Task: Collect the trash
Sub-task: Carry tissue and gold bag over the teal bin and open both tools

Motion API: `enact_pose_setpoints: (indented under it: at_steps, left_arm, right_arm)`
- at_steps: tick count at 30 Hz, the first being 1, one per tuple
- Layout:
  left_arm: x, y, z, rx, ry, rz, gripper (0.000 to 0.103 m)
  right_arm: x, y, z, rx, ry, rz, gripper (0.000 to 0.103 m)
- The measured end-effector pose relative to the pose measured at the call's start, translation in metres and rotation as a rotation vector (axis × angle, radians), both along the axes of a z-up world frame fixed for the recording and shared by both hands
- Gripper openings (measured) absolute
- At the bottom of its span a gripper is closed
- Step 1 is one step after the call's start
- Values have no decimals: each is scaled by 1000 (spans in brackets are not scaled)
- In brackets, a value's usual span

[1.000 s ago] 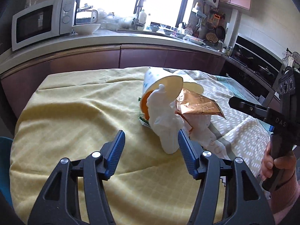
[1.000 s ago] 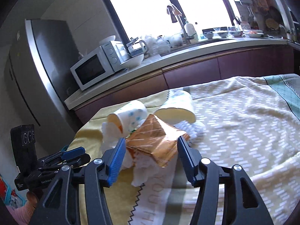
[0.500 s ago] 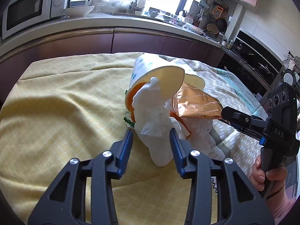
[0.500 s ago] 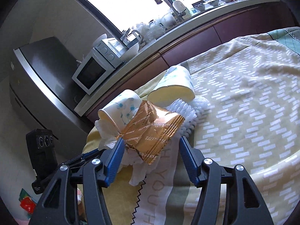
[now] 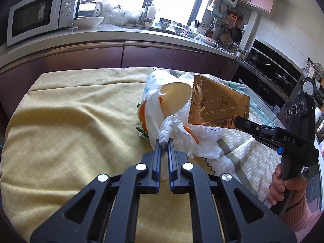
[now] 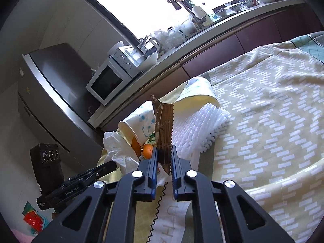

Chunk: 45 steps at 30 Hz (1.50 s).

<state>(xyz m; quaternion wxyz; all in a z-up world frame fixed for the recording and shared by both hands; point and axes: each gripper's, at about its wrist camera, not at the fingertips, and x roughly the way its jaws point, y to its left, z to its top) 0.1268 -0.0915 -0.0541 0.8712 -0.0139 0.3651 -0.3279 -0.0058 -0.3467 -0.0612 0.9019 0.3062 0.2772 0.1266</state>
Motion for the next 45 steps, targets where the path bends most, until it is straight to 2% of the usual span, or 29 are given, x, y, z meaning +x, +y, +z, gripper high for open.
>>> enact_pose_setpoints:
  at_steps: [14, 24, 34, 45]
  left_arm:
    - [-20, 78, 14, -49, -23, 119, 6]
    - [-31, 124, 27, -57, -52, 211, 6]
    - [-48, 170, 34, -62, -71, 295, 6]
    - [-67, 227, 44, -62, -98, 439, 6]
  right_arm:
    - [-18, 15, 28, -45, -90, 47, 7]
    - [-20, 45, 47, -69, -146, 138, 3]
    - [-10, 78, 58, -9, -174, 262, 3]
    - [28, 140, 62, 47, -175, 438, 3]
